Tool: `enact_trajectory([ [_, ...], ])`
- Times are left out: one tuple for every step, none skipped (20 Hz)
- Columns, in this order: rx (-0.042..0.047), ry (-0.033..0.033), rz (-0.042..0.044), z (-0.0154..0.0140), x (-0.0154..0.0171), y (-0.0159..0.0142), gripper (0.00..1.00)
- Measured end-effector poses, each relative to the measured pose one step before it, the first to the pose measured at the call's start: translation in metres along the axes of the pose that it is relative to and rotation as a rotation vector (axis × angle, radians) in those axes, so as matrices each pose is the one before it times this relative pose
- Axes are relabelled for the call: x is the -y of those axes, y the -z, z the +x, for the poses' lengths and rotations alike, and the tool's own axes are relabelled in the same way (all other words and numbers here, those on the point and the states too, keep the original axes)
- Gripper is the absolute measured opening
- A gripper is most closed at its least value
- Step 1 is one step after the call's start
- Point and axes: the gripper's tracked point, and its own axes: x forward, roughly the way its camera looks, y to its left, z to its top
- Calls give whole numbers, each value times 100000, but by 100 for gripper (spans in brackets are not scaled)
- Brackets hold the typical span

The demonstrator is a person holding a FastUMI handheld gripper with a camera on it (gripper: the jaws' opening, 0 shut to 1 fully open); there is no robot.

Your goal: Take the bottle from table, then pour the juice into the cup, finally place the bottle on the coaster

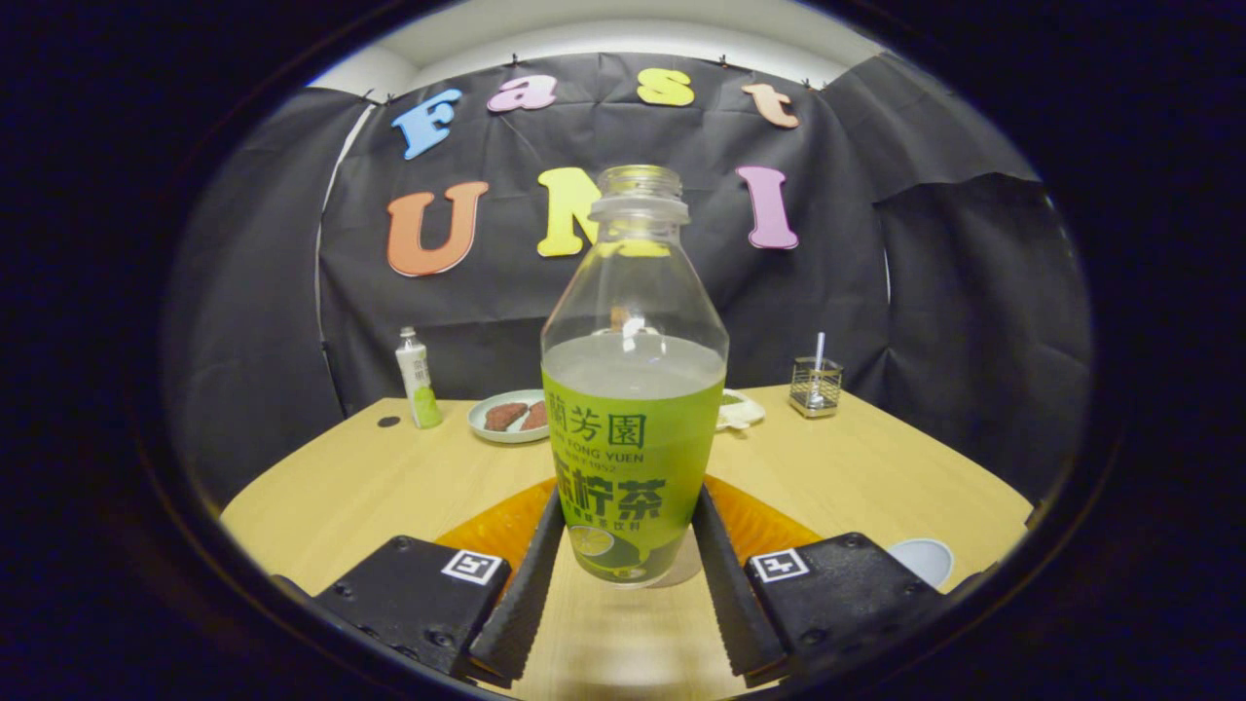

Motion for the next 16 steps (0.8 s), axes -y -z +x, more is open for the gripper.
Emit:
enact_trajectory([
  [-577, 323, 261, 866, 100, 241, 78],
  [-862, 400, 389, 764, 151, 256, 78],
  [-754, -287, 317, 768, -93, 349, 78],
  [-837, 346, -107, 694, 118, 243, 78],
  [-254, 306, -446, 602, 254, 247, 78],
  [-107, 461, -362, 713, 191, 98, 78],
  [-297, 692, 138, 726, 219, 357, 78],
  [-254, 264, 688, 701, 248, 256, 78],
  [-546, -79, 659, 597, 137, 380, 78],
  [-784, -239, 240, 505, 75, 386, 78],
  [-799, 238, -173, 479, 186, 335, 78],
  [-537, 350, -515, 288, 174, 181, 78],
  [-448, -13, -482, 189, -31, 211, 78],
  [-251, -80, -555, 136, -22, 97, 79],
  [-282, -316, -575, 186, -64, 115, 78],
  [-384, -175, -607, 171, -63, 70, 78],
])
